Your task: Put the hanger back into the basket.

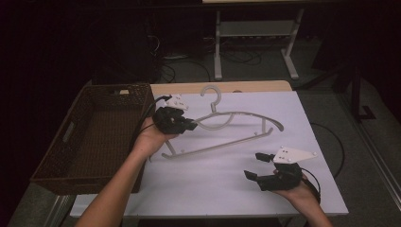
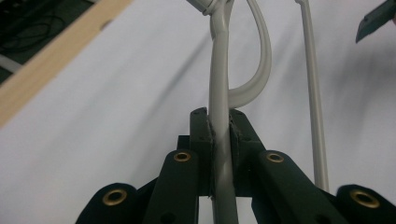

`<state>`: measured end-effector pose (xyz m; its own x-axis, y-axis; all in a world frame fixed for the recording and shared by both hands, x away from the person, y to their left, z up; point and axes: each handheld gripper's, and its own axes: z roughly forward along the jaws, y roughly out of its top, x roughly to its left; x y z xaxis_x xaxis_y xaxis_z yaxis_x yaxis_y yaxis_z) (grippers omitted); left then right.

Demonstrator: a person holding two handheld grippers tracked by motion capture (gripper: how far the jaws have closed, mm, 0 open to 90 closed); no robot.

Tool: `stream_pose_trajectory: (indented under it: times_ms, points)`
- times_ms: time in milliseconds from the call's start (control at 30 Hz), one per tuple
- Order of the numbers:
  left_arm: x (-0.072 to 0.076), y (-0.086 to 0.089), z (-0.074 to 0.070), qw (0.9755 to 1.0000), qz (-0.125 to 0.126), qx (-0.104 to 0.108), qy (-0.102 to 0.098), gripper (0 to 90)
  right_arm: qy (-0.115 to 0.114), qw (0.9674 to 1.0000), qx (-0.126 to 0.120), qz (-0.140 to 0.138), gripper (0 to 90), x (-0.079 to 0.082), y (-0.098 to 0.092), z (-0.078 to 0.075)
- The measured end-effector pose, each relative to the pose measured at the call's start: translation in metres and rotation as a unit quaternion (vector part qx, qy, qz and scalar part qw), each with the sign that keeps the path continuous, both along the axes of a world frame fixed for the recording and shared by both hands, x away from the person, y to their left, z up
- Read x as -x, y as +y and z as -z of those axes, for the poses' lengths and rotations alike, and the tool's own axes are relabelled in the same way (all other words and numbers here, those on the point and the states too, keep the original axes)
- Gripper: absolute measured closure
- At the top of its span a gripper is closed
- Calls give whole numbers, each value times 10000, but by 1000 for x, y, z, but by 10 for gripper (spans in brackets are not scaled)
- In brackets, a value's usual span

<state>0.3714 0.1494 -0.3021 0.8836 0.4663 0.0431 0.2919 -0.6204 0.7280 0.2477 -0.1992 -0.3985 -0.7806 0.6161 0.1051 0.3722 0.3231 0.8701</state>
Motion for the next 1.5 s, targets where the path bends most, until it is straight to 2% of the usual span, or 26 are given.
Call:
stream_pose_trajectory:
  times_ms: [233,400,667,900,1100,1233,1400,1500]
  points:
    - [1,33,-27,9992,-355,143,-101,827,4,10000,5,60,239,-2,-2,1]
    - [2,60,-44,9980,-592,80,-208,827,-16,9999,-9,118,236,-3,-3,2]
    - [6,105,-59,9945,-976,189,-319,827,-6,9997,-39,234,222,-5,-5,4]
    - [11,147,-65,9898,-1357,226,-364,827,-41,9995,-29,313,179,-6,-6,5]
    - [17,178,-70,9847,-1658,287,-444,827,-20,9986,34,527,79,-8,-6,5]
    - [20,198,-72,9817,-1829,246,-474,826,-7,9975,74,699,0,-9,-7,6]
    - [26,220,-71,9760,-2094,326,-492,827,21,9972,-27,752,0,-11,-9,5]
    - [28,233,-69,9736,-2214,235,-499,826,27,9971,-38,760,0,-11,-9,6]
